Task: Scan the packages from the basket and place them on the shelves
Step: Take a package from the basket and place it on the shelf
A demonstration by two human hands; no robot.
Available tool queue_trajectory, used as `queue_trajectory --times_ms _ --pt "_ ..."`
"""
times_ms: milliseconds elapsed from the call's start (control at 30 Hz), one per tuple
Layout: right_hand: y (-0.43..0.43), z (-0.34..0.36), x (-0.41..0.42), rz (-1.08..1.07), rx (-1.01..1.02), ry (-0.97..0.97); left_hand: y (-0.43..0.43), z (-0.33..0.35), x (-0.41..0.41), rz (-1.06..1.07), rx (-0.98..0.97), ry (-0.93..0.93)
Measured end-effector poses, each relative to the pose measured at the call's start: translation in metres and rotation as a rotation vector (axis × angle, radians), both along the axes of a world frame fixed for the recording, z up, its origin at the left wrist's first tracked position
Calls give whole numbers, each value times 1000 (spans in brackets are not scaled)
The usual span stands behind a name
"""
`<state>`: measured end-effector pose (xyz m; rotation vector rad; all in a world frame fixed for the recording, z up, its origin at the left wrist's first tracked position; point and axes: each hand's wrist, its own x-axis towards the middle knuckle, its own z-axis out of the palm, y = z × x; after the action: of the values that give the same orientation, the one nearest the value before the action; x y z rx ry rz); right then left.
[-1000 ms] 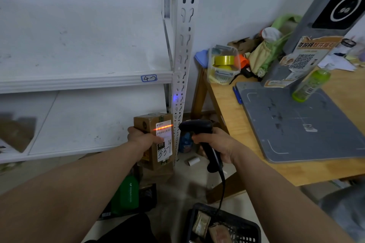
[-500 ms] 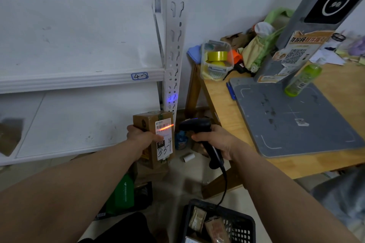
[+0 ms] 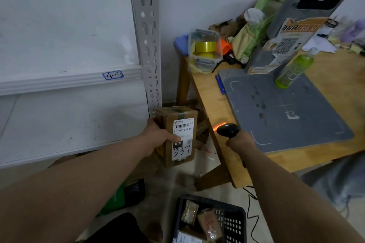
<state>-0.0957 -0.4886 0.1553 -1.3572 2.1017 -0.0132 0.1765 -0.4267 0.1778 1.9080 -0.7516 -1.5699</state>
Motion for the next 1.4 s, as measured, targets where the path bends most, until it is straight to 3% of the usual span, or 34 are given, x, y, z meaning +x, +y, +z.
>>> queue_trajectory --times_ms 467,633,733,833,933,1067,1400 --pt "-5 -14 -7 -166 5 -21 -3 -5 9 6 -19 -13" --pt "-3 11 14 114 -178 231 9 1 22 28 -41 6" --pt "3 35 43 254 -207 -22 22 12 35 47 -72 28" --pt "18 66 87 295 28 -450 41 28 55 58 -112 55" --pt "37 93 140 372 195 -648 67 49 85 52 -152 85" --pt "68 124 215 491 213 -769 114 79 143 63 -207 115" --pt "185 188 424 812 216 -827 282 142 336 186 -310 88"
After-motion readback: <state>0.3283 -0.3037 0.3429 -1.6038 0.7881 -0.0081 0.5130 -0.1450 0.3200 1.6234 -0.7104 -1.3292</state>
